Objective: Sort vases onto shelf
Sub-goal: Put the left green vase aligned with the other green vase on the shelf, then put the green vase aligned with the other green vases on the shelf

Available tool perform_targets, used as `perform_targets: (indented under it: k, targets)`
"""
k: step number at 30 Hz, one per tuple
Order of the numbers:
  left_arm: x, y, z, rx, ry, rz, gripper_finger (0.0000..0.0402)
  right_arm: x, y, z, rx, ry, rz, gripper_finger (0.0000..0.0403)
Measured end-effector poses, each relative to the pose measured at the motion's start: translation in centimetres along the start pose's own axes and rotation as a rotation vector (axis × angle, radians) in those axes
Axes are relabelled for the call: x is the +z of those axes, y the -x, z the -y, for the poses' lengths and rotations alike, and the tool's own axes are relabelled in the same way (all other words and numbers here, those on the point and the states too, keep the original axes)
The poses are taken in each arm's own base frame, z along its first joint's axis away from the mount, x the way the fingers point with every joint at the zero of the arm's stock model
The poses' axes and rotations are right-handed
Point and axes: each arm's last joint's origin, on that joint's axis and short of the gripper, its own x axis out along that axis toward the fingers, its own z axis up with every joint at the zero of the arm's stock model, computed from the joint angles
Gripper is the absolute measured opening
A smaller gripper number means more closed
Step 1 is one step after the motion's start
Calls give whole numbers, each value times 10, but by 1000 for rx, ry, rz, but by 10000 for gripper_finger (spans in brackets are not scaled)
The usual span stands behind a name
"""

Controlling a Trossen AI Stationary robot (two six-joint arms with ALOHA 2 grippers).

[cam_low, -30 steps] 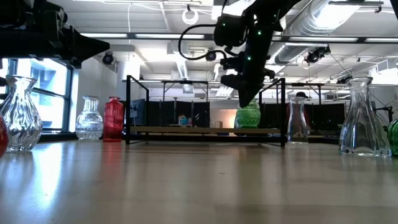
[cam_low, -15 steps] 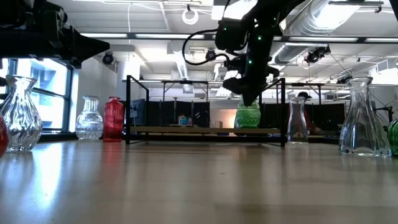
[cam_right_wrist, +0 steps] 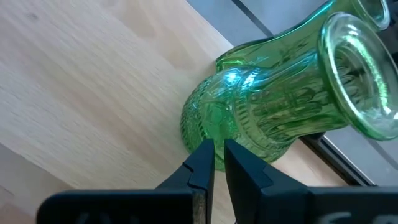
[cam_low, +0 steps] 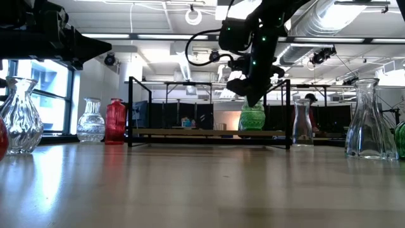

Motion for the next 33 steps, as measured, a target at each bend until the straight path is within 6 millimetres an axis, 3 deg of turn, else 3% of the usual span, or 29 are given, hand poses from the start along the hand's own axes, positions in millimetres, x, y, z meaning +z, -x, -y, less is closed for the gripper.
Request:
perform_targets:
  k: [8,13,17,21,27,33]
  targets:
    - [0,0,0,0,0,0,3,7,13,-4,39,8,18,30]
    - [0,0,0,0,0,0,3,11,45,-17,182,47,-27,30]
    - [0,0,0,0,0,0,3,4,84,-34,350,95,-96,30]
    - [0,0,0,0,0,0,3,-22,122,-58,504,156,-194,24]
    - [0,0,0,0,5,1,3,-84,176,-80,533,213,-354,2]
    - [0,0,0,-1,18,1,3,-143,224,-70,520,99,-438,0]
